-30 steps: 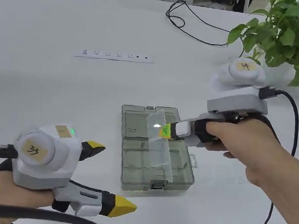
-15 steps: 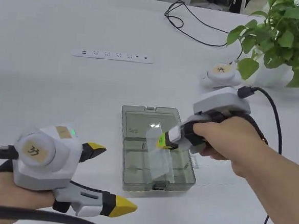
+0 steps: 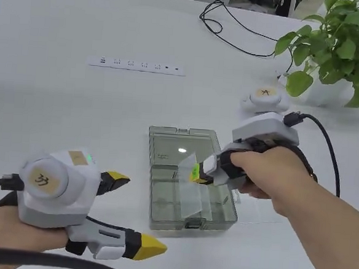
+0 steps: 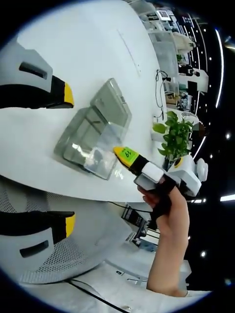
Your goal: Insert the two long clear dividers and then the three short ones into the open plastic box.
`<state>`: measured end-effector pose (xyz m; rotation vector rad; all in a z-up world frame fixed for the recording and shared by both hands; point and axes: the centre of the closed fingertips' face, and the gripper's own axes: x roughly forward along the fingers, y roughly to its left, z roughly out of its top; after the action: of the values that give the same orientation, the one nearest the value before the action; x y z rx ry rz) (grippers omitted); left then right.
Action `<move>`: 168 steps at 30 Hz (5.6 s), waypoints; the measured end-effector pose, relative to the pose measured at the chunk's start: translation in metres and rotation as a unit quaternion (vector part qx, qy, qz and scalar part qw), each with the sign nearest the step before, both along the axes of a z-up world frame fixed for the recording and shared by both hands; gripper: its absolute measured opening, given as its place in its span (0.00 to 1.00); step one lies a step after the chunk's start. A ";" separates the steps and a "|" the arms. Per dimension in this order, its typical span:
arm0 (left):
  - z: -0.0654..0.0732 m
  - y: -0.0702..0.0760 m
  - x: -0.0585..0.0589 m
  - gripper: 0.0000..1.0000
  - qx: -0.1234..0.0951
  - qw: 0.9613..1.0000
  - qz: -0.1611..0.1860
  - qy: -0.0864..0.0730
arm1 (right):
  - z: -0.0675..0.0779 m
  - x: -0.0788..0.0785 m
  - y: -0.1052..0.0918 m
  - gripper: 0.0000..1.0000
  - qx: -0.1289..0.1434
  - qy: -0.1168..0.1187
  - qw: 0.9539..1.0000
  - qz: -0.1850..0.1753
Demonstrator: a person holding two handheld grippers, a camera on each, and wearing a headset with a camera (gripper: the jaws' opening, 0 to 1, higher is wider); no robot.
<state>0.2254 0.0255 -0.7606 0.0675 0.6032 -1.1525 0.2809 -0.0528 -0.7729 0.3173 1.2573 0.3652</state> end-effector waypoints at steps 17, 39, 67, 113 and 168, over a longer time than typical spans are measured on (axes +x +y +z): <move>-0.002 -0.001 0.000 0.87 -0.009 1.000 0.002 0.007 | -0.017 0.003 -0.002 0.07 -0.018 0.011 1.000 0.008; -0.006 -0.001 0.001 0.86 -0.010 1.000 0.006 0.015 | -0.021 0.005 0.003 0.07 -0.038 0.002 0.999 0.031; -0.006 -0.002 -0.001 0.85 -0.010 1.000 0.007 0.017 | -0.017 0.007 0.006 0.07 -0.102 -0.037 0.990 0.094; -0.007 0.000 0.001 0.87 -0.009 1.000 0.010 0.016 | -0.036 0.005 0.021 0.09 -0.073 -0.056 0.987 0.130; 0.000 0.003 0.002 0.91 0.002 1.000 0.025 0.010 | 0.013 0.011 0.029 0.21 0.097 -0.107 0.986 0.088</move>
<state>0.2278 0.0281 -0.7611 0.0442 0.6226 -1.1049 0.2918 -0.0236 -0.7603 0.3239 1.0421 0.6589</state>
